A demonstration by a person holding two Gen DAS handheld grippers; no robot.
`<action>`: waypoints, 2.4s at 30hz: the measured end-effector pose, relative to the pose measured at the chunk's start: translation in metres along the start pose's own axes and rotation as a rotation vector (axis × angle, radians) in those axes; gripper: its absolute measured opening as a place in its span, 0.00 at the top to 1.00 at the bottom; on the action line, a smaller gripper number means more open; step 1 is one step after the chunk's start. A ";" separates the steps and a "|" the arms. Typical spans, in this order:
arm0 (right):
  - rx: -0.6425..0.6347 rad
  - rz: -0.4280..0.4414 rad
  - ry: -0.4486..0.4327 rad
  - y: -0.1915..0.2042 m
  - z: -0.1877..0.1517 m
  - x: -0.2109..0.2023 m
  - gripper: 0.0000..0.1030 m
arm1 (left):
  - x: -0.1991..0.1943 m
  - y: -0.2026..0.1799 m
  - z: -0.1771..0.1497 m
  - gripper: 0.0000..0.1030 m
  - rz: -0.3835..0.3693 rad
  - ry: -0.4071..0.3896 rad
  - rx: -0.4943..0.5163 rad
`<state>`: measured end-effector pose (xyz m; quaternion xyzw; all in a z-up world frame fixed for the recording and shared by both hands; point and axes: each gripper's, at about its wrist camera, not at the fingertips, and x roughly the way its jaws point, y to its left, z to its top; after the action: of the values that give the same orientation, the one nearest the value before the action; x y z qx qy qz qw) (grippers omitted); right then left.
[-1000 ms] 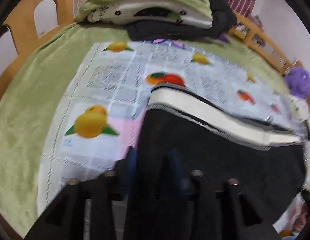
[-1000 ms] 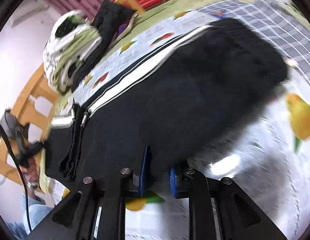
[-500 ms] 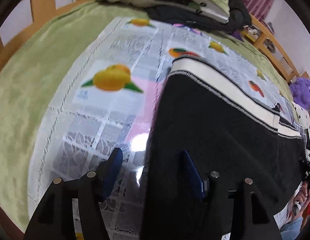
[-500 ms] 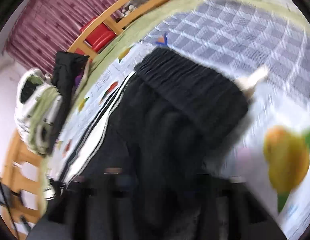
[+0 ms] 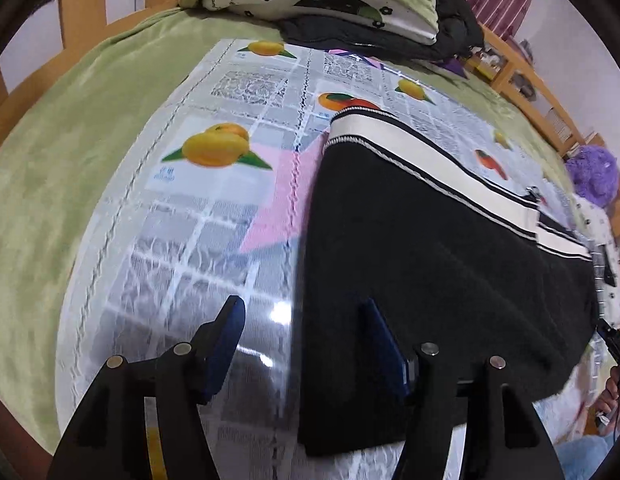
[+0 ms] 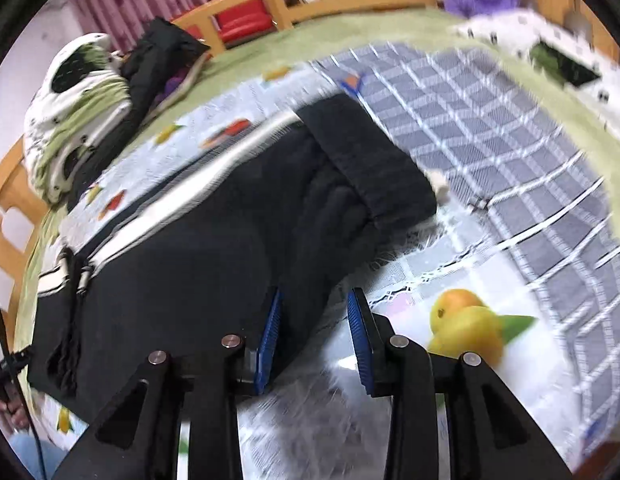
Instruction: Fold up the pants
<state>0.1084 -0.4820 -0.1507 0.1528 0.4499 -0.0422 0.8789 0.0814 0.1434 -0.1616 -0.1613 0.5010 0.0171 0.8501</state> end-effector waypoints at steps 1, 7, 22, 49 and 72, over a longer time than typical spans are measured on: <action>-0.013 -0.001 -0.015 0.008 0.001 -0.013 0.67 | -0.003 0.003 -0.005 0.41 -0.023 -0.002 -0.011; -0.018 0.034 -0.061 0.055 0.008 -0.058 0.67 | -0.008 0.023 -0.033 0.41 -0.182 -0.003 -0.130; -0.079 0.173 -0.022 0.166 -0.014 -0.065 0.67 | -0.057 -0.099 -0.005 0.82 0.100 -0.179 0.244; -0.033 0.162 -0.007 0.093 -0.027 -0.046 0.67 | -0.043 -0.283 -0.020 0.54 -0.313 0.064 0.539; -0.460 0.482 0.142 0.261 0.008 -0.006 0.91 | -0.025 -0.124 0.021 0.46 -0.067 0.052 0.165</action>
<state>0.1664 -0.2369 -0.0807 0.0551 0.4585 0.2799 0.8416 0.1099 0.0350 -0.0988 -0.1079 0.5170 -0.0571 0.8473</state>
